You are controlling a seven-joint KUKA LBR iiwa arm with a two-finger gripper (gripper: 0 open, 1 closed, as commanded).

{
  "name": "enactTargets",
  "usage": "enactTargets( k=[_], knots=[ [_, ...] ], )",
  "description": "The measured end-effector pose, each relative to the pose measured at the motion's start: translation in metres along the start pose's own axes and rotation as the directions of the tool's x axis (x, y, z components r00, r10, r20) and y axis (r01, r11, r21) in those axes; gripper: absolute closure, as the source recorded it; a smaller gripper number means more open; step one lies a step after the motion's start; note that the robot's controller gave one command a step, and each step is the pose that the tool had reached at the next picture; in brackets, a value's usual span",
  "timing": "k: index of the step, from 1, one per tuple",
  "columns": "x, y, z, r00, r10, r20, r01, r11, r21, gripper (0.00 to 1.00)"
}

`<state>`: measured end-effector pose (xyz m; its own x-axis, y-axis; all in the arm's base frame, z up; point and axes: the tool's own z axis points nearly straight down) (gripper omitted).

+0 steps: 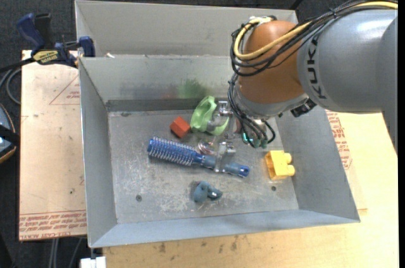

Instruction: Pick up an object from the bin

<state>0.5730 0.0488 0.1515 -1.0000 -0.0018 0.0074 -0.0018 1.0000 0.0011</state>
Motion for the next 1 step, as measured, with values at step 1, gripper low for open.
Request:
enactTargets(
  k=[1],
  knots=[
    [-0.0126, 0.0539, 0.0778, 0.994, -0.107, 0.012, 0.107, 0.994, 0.003, 0.0]
  ],
)
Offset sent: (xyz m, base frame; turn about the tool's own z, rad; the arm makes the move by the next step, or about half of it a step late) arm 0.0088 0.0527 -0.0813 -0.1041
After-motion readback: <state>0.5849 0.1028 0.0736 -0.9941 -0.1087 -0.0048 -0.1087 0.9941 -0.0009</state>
